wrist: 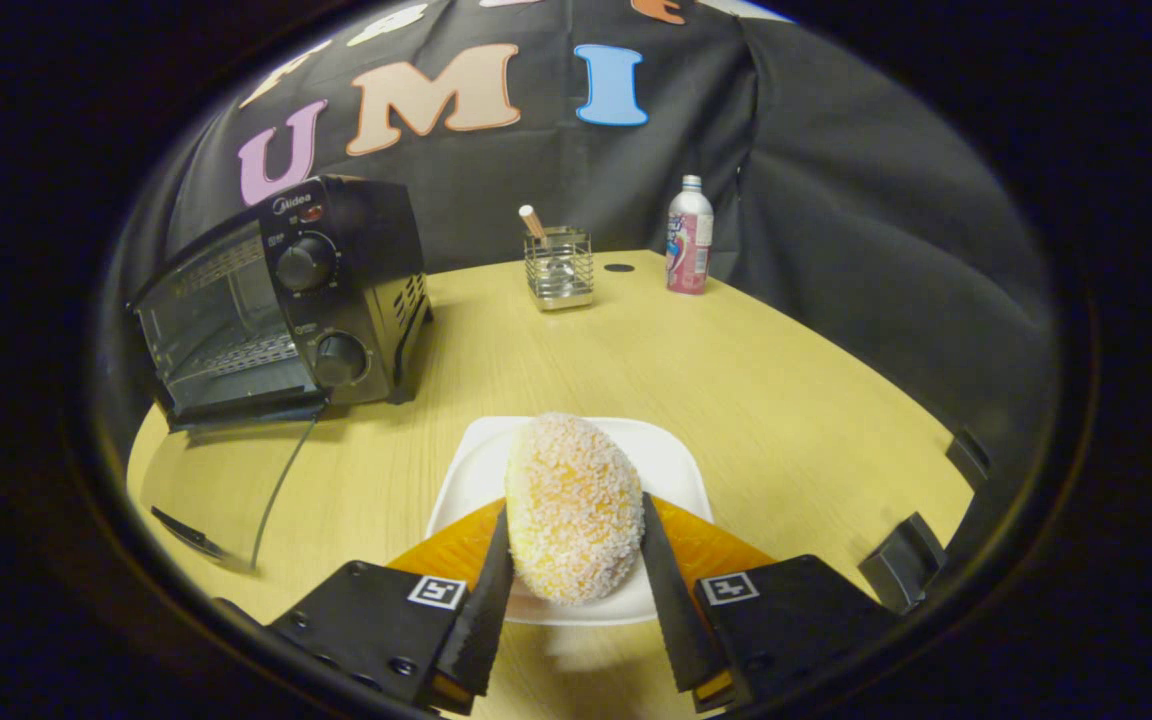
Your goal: Open the toaster oven, put the food inside, and close the toaster oven door.
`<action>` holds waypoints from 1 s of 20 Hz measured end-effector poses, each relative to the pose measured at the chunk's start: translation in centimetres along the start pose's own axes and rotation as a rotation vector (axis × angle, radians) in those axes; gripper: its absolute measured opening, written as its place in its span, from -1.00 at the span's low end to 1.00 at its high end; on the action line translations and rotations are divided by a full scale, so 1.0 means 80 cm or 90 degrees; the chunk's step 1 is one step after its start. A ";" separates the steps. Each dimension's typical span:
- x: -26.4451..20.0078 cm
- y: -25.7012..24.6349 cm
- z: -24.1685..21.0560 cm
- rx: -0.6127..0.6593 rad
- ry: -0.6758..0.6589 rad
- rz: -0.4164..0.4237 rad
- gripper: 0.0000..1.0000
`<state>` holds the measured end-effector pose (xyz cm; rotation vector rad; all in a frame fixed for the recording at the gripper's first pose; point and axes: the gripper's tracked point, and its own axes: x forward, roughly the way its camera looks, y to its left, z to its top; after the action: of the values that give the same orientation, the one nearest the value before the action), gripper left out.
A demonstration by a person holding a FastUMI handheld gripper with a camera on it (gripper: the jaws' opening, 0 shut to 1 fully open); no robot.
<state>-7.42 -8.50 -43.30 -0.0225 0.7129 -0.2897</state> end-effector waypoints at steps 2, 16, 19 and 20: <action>-0.012 0.007 0.005 -0.003 -0.013 0.006 0.49; -0.109 0.255 0.069 -0.042 -0.106 0.260 0.40; -0.099 0.316 0.072 0.000 -0.091 0.296 0.40; -0.094 0.334 0.072 0.007 -0.081 0.301 0.40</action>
<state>-2.27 18.75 -37.29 0.1362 0.5696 0.1602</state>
